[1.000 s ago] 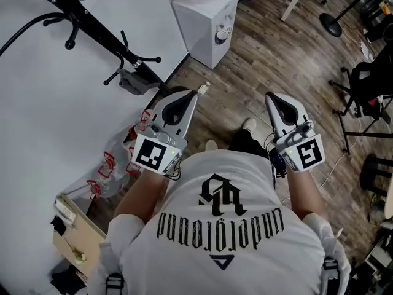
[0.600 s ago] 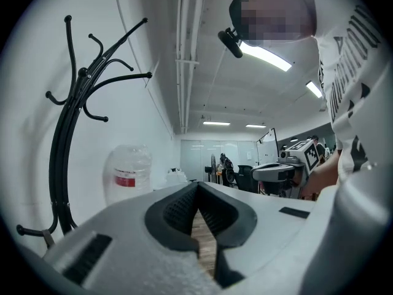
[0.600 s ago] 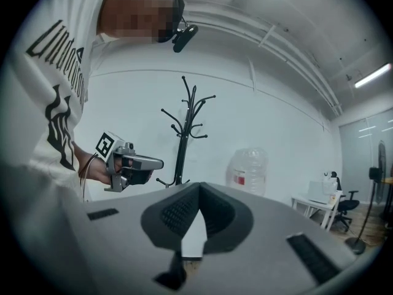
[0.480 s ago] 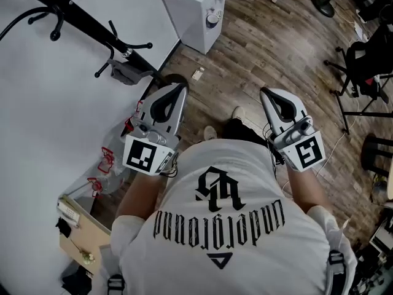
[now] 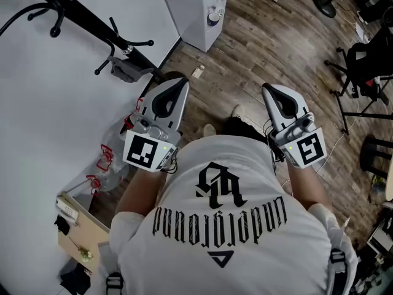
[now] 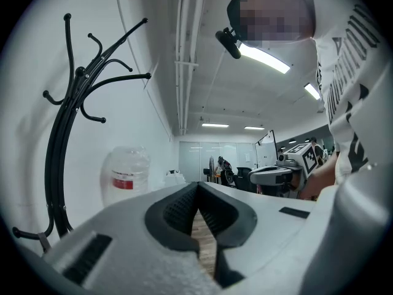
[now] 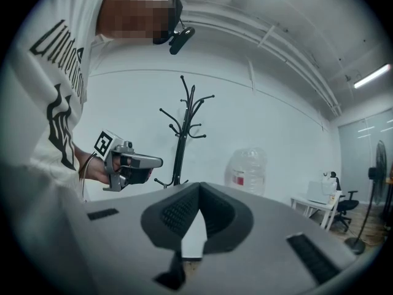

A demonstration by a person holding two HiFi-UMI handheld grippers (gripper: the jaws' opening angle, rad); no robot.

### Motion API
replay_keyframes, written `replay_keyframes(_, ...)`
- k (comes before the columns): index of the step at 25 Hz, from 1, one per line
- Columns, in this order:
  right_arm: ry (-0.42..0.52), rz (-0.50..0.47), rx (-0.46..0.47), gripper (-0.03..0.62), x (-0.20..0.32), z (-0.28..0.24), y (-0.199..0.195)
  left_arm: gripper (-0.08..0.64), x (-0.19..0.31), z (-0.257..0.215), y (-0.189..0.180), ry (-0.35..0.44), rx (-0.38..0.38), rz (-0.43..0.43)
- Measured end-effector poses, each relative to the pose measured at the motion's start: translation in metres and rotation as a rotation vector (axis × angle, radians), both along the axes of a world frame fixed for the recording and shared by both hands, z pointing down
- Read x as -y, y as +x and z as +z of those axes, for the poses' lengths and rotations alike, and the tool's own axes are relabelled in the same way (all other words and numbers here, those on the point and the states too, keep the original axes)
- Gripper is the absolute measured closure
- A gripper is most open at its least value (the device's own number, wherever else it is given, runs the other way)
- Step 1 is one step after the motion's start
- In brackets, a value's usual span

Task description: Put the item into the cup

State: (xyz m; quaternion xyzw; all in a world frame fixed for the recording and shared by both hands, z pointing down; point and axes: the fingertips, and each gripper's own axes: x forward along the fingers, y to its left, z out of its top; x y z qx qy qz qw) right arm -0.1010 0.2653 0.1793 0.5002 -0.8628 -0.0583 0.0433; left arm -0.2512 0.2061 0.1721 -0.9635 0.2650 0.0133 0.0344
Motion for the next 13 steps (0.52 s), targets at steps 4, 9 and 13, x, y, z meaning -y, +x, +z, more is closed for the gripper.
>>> replay_keyframes(4,0.007,0.004,0.002,0.588,0.004,0.001,0.002,0.554,0.002,-0.001,0.003,0.006,-0.003,0.008)
replay_keyframes(9,0.012,0.004,0.000,0.588,0.008,-0.001,0.004,0.554,0.006,-0.003,0.005,0.009,-0.004,0.007)
replay_keyframes(13,0.010,0.005,0.016,0.588,0.011,-0.002,0.007,0.554,0.008,-0.004,0.008,0.011,-0.005,0.012)
